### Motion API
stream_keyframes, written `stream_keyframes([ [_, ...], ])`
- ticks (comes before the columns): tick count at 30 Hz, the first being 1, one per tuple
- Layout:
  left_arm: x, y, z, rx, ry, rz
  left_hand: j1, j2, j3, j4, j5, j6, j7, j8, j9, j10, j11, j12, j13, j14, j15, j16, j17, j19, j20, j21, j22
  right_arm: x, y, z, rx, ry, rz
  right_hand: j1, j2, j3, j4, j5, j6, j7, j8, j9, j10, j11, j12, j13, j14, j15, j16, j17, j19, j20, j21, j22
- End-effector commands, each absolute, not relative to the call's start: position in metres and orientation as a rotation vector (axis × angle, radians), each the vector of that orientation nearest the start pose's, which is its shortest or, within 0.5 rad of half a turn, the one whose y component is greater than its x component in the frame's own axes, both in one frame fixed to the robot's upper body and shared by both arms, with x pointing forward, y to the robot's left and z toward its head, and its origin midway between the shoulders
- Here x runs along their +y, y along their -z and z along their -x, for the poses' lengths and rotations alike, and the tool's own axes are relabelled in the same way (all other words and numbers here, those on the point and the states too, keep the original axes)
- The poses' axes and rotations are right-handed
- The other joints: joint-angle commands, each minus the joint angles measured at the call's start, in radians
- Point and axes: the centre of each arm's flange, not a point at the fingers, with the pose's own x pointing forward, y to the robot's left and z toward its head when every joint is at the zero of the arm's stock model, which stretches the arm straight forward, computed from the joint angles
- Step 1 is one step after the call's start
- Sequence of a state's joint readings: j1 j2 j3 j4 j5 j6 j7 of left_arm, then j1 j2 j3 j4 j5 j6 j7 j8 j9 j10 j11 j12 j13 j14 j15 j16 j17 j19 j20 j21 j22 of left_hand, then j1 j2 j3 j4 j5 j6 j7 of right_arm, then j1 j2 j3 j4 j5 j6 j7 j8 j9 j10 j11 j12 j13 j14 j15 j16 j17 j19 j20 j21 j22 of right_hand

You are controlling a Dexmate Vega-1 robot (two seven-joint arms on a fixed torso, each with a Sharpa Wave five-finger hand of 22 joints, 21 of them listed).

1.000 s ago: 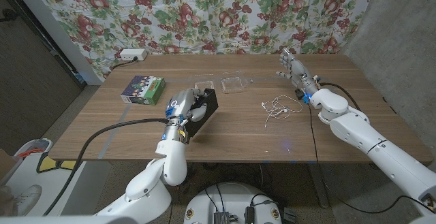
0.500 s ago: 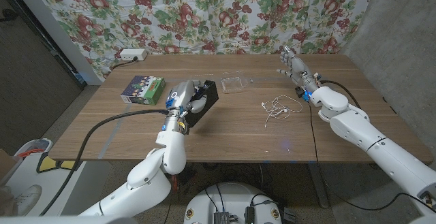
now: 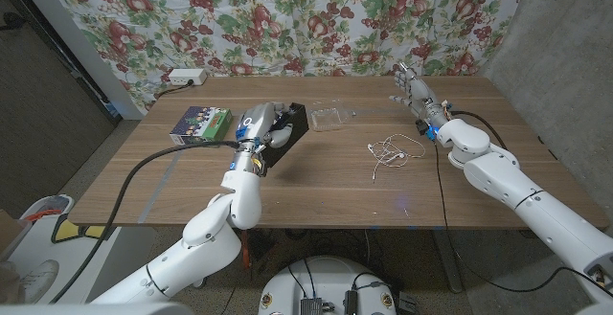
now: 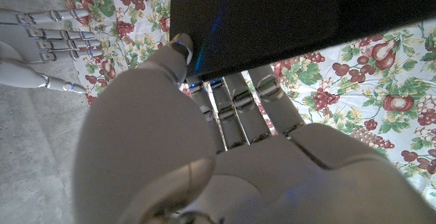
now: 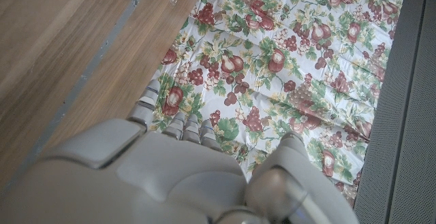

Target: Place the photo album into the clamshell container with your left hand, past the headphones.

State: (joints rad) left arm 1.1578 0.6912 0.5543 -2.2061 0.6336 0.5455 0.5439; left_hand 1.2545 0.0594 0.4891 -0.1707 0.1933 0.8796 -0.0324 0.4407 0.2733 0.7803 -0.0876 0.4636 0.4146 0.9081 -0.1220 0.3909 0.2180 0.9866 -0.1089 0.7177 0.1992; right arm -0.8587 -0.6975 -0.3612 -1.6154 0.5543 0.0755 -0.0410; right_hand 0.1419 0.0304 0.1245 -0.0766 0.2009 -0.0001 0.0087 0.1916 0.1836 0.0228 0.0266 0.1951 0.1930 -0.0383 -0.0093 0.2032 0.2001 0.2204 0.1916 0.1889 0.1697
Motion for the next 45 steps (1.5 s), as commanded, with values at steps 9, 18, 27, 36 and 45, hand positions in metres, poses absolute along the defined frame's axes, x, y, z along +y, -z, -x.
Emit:
stream_keyframes([
  [9,0.187,-0.01,-0.49,-0.874,-0.499,-1.028,0.054,0.057,-0.01,0.003,0.0,0.008,0.002,-0.003,0.002,0.049,-0.041,-0.009,0.008,0.006,-0.081,-0.003,0.004,-0.014,0.0,0.015,-0.001,-0.288,-0.035,-0.606,-0.642,-0.207,0.205,0.01,-0.001,0.001,-0.005,-0.002,-0.004,0.0,0.004,0.005,0.002,-0.01,0.004,0.003,0.004,0.001,0.006,0.002,0.033,-0.012,0.013,0.002],
  [18,0.188,-0.022,-0.499,-0.898,-0.538,-1.009,0.056,0.057,-0.015,0.002,0.0,0.012,-0.001,-0.003,0.001,0.053,-0.044,-0.013,0.009,0.004,-0.086,-0.003,0.007,-0.021,0.0,0.022,-0.002,-0.289,-0.033,-0.607,-0.643,-0.203,0.196,0.006,-0.006,-0.003,-0.005,-0.003,-0.004,0.0,0.004,0.005,0.003,-0.011,0.005,0.003,0.003,0.003,0.006,0.003,0.029,-0.009,0.01,0.002],
  [27,0.187,-0.03,-0.507,-0.906,-0.554,-0.986,0.055,0.058,-0.018,0.003,0.0,0.014,-0.005,-0.003,0.0,0.058,-0.046,-0.017,0.011,0.005,-0.087,-0.004,0.008,-0.025,0.001,0.028,-0.003,-0.289,-0.034,-0.606,-0.652,-0.209,0.201,0.003,-0.008,-0.005,-0.005,-0.004,-0.003,-0.001,0.004,0.005,0.003,-0.012,0.004,0.003,0.004,0.005,0.006,0.004,0.029,-0.007,0.009,0.002],
  [36,0.185,-0.034,-0.514,-0.907,-0.558,-0.993,0.054,0.059,-0.02,0.004,0.001,0.015,-0.007,-0.004,-0.001,0.056,-0.045,-0.022,0.012,0.004,-0.086,-0.007,0.008,-0.032,0.002,0.033,-0.004,-0.289,-0.037,-0.605,-0.662,-0.206,0.209,-0.005,-0.013,-0.01,-0.002,-0.005,0.0,0.0,0.006,0.005,0.004,-0.013,0.005,0.003,0.005,0.006,0.007,0.005,0.024,-0.002,0.006,0.002],
  [45,0.181,-0.041,-0.521,-0.934,-0.569,-1.02,0.052,0.059,-0.021,0.005,0.001,0.019,-0.009,-0.004,-0.002,0.062,-0.045,-0.026,0.011,0.003,-0.085,-0.013,0.005,-0.032,0.002,0.042,-0.005,-0.289,-0.039,-0.606,-0.668,-0.209,0.211,-0.009,-0.014,-0.012,-0.001,-0.005,0.003,0.001,0.006,0.005,0.004,-0.014,0.005,0.003,0.007,0.003,0.008,0.006,0.027,-0.003,0.006,0.003],
])
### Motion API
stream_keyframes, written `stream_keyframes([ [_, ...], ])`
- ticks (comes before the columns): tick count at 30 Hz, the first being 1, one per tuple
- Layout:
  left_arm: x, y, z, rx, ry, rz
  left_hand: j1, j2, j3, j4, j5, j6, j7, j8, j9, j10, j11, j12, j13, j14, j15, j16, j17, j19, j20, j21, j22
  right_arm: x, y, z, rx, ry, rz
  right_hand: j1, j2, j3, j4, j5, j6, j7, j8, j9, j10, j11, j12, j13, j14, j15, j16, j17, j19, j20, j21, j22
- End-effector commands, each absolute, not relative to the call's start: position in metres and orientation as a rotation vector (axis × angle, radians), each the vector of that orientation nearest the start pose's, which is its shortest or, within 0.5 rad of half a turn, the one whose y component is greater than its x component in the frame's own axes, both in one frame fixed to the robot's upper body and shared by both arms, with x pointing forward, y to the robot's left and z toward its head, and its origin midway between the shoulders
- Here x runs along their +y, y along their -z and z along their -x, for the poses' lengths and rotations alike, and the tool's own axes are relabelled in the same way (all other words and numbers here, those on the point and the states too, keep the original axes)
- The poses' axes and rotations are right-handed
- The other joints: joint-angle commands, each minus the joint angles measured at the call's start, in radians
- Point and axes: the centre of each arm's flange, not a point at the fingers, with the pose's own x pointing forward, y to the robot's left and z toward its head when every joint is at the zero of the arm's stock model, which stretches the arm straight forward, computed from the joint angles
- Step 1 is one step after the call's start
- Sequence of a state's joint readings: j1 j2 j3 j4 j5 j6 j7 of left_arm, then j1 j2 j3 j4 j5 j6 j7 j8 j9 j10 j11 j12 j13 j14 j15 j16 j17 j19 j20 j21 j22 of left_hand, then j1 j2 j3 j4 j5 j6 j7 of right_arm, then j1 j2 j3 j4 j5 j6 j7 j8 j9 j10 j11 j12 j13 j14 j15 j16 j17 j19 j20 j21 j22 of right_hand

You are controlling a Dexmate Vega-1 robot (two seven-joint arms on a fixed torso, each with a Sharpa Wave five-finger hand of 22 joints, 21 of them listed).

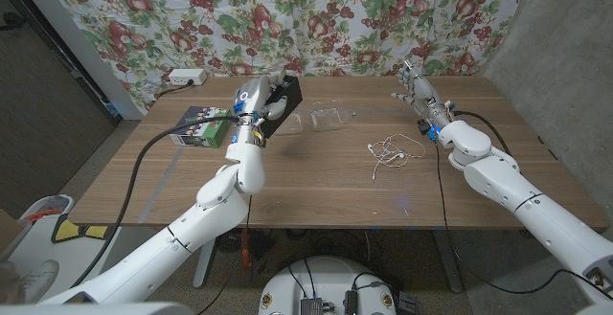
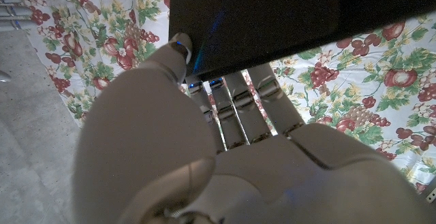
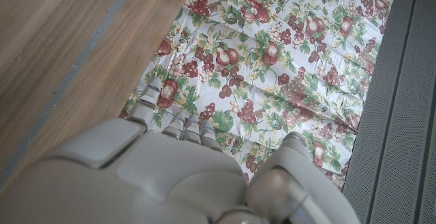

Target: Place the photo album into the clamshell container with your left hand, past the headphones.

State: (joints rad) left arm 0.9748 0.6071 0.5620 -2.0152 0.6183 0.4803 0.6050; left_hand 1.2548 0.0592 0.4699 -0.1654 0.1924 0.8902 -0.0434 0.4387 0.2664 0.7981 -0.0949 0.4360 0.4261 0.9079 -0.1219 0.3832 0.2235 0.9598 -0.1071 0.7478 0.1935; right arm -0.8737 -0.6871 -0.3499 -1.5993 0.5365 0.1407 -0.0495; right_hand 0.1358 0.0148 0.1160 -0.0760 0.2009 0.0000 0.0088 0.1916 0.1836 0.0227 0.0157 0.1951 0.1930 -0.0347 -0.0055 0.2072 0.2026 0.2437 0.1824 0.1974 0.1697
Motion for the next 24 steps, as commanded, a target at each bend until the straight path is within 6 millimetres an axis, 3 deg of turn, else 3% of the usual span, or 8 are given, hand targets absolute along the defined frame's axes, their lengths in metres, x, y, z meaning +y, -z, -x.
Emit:
stream_keyframes([
  [1,0.181,-0.042,-0.522,-0.937,-0.57,-1.024,0.052,0.059,-0.002,-0.001,0.002,0.009,0.002,-0.002,0.005,0.044,-0.039,0.001,-0.001,0.003,-0.085,-0.005,0.0,-0.006,0.0,0.012,0.001,-0.289,-0.039,-0.606,-0.669,-0.208,0.211,-0.004,0.001,-0.003,-0.001,-0.005,0.003,0.0,0.006,0.005,0.005,-0.003,0.005,0.003,0.004,0.0,0.005,0.003,0.003,0.006,-0.003,0.003],
  [24,0.187,-0.068,-0.527,-0.969,-0.646,-1.084,0.046,0.067,-0.004,0.003,0.002,0.004,-0.006,-0.007,0.002,0.04,-0.041,-0.013,0.008,-0.008,-0.083,-0.018,-0.001,-0.028,0.001,0.026,-0.002,-0.293,-0.032,-0.603,-0.673,-0.205,0.195,-0.005,0.003,-0.004,-0.002,-0.003,0.006,0.001,0.007,0.005,0.005,-0.003,0.005,0.003,0.004,0.001,0.004,0.003,0.004,0.006,-0.004,0.003],
])
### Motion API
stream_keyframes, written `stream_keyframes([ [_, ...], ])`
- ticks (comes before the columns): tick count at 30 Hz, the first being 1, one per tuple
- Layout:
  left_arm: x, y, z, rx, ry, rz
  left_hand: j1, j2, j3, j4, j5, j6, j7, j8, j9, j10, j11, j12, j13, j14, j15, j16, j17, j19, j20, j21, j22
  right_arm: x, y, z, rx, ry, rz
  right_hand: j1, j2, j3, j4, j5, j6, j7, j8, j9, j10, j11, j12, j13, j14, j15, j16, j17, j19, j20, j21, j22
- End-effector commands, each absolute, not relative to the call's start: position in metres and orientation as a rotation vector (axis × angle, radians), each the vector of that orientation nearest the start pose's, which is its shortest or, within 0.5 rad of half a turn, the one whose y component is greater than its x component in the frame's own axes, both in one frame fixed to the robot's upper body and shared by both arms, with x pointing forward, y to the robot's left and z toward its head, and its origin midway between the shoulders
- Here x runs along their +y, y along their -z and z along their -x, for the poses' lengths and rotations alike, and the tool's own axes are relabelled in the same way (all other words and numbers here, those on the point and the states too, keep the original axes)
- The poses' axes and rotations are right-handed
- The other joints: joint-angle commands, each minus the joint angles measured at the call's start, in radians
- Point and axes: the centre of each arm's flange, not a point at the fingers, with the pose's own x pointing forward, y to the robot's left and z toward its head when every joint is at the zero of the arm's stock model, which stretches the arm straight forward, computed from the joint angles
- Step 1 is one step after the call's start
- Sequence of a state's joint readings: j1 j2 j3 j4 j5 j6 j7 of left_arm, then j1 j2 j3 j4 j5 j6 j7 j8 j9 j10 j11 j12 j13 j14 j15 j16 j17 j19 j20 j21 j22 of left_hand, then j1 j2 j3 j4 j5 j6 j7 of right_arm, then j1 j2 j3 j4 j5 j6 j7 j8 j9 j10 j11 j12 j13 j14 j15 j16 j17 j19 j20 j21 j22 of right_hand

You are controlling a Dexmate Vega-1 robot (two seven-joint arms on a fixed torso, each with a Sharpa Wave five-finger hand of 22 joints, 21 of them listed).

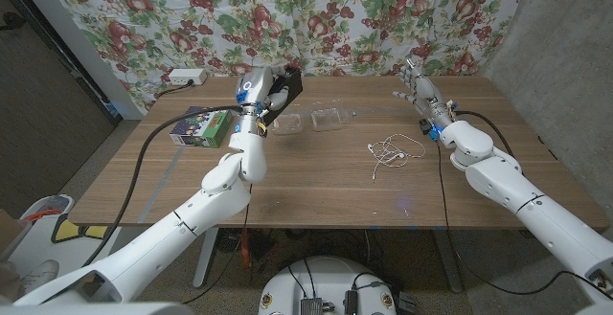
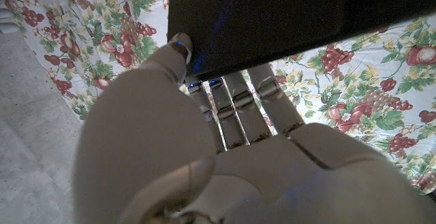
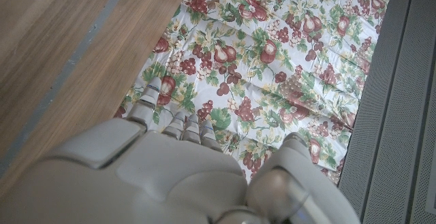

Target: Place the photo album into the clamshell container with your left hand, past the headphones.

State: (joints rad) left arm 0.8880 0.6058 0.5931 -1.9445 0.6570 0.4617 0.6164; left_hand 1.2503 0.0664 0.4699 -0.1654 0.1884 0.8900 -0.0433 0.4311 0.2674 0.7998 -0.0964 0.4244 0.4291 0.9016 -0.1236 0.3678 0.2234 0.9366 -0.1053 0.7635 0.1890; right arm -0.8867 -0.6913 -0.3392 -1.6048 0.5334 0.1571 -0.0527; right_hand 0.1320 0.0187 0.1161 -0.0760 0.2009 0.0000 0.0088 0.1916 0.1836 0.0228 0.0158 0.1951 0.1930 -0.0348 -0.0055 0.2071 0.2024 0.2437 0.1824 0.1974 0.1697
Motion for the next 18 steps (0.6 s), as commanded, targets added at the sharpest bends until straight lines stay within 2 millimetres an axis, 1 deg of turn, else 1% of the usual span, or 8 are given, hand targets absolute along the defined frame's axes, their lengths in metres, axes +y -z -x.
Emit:
stream_keyframes([
  [1,0.187,-0.068,-0.528,-0.966,-0.65,-1.085,0.05,0.06,-0.004,0.004,0.005,0.004,-0.007,0.001,0.001,0.039,-0.04,-0.001,0.006,-0.003,-0.081,-0.003,-0.001,-0.005,0.0,0.011,0.003,-0.293,-0.032,-0.603,-0.672,-0.205,0.194,-0.001,-0.001,-0.004,-0.002,-0.003,0.006,0.002,0.007,0.005,0.005,-0.003,0.005,0.003,0.005,0.001,0.004,0.003,0.004,0.006,-0.004,0.003],
  [14,0.19,-0.078,-0.542,-0.972,-0.689,-1.132,0.044,0.063,-0.004,0.006,0.004,0.003,-0.008,-0.001,0.0,0.037,-0.039,-0.008,0.009,-0.013,-0.081,-0.012,-0.002,-0.018,0.001,0.016,0.002,-0.294,-0.033,-0.604,-0.671,-0.213,0.192,0.0,0.0,-0.004,-0.003,-0.003,0.007,0.0,0.007,0.005,0.006,-0.003,0.005,0.003,0.004,0.001,0.004,0.003,0.005,0.005,-0.004,0.003],
  [18,0.191,-0.081,-0.547,-0.985,-0.695,-1.137,0.038,0.063,-0.003,0.007,0.003,0.003,-0.013,-0.002,0.0,0.035,-0.034,-0.013,0.011,-0.034,-0.08,-0.026,-0.004,-0.044,0.005,0.014,0.001,-0.293,-0.032,-0.605,-0.681,-0.224,0.172,0.0,0.001,-0.004,-0.003,-0.003,0.008,0.0,0.007,0.005,0.005,-0.003,0.004,0.003,0.004,0.0,0.003,0.003,0.005,0.006,-0.005,0.003],
])
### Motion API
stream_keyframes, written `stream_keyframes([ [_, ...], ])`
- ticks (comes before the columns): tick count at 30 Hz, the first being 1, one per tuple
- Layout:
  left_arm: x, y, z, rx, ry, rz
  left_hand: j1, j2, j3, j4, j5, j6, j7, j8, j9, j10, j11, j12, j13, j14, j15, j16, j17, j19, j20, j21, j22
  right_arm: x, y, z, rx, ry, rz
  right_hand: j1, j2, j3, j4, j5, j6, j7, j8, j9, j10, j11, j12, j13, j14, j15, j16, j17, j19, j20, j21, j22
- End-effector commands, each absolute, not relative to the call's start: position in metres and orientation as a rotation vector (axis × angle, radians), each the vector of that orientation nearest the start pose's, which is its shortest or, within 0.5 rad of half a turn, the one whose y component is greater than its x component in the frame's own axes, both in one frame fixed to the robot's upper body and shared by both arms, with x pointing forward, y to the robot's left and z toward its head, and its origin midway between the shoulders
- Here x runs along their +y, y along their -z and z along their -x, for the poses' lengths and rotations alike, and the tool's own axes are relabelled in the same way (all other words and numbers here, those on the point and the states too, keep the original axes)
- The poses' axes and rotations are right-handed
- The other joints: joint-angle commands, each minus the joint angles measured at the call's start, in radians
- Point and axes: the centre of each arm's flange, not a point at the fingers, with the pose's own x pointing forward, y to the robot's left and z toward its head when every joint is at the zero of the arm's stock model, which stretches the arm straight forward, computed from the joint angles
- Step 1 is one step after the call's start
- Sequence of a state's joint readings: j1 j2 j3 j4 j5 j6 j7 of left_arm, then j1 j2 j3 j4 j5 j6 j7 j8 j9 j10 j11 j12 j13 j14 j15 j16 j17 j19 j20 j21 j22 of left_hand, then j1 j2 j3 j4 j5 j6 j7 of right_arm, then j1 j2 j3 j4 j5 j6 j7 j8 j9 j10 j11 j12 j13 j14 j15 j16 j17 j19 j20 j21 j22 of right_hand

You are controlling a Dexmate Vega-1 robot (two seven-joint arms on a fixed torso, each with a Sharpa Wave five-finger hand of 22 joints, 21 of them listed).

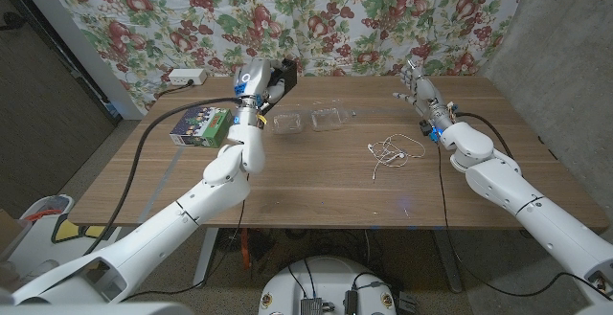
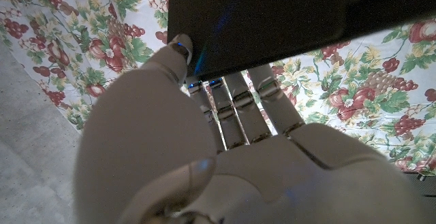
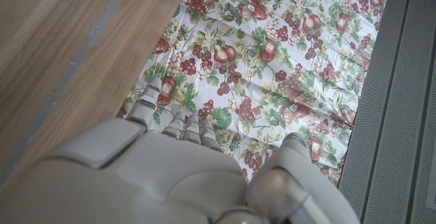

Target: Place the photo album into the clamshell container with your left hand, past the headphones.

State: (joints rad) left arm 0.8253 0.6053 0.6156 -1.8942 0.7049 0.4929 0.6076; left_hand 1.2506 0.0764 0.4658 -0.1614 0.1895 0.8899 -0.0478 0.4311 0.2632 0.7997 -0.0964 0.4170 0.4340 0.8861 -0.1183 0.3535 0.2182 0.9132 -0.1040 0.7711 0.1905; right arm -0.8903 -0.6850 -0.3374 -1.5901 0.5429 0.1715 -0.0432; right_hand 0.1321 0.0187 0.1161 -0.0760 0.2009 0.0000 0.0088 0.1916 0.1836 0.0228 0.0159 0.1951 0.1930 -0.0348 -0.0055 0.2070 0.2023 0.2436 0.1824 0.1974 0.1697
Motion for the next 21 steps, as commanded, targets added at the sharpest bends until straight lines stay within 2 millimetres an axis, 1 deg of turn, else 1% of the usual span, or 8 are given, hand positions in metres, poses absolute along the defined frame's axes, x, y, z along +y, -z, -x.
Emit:
stream_keyframes([
  [1,0.191,-0.082,-0.548,-0.988,-0.696,-1.14,0.039,0.054,0.002,0.003,0.003,0.003,-0.009,-0.002,0.004,0.034,-0.035,-0.007,0.006,-0.02,-0.085,-0.013,0.001,-0.021,0.003,0.007,-0.001,-0.293,-0.033,-0.606,-0.682,-0.223,0.17,0.0,0.001,-0.004,-0.003,-0.003,0.008,-0.001,0.007,0.005,0.006,-0.003,0.005,0.003,0.004,0.001,0.004,0.003,0.005,0.006,-0.005,0.003],
  [9,0.191,-0.084,-0.559,-0.979,-0.689,-1.169,0.039,0.055,0.005,0.001,0.003,0.004,-0.009,-0.002,0.003,0.034,-0.036,-0.01,0.009,-0.019,-0.084,-0.016,0.0,-0.025,0.002,0.011,-0.001,-0.295,-0.035,-0.604,-0.684,-0.22,0.178,-0.002,0.001,-0.005,-0.003,-0.002,0.009,0.0,0.007,0.005,0.006,-0.004,0.005,0.003,0.005,0.002,0.004,0.003,0.005,0.006,-0.005,0.003],
  [21,0.184,-0.084,-0.576,-0.988,-0.683,-1.195,0.034,0.054,0.008,0.001,0.003,0.008,-0.009,0.0,0.002,0.04,-0.035,-0.014,0.012,-0.027,-0.084,-0.027,-0.003,-0.041,0.005,0.015,-0.002,-0.297,-0.034,-0.603,-0.678,-0.22,0.184,-0.005,0.001,-0.006,-0.002,-0.002,0.01,0.0,0.007,0.005,0.006,-0.005,0.004,0.003,0.006,0.002,0.004,0.003,0.005,0.006,-0.005,0.003],
])
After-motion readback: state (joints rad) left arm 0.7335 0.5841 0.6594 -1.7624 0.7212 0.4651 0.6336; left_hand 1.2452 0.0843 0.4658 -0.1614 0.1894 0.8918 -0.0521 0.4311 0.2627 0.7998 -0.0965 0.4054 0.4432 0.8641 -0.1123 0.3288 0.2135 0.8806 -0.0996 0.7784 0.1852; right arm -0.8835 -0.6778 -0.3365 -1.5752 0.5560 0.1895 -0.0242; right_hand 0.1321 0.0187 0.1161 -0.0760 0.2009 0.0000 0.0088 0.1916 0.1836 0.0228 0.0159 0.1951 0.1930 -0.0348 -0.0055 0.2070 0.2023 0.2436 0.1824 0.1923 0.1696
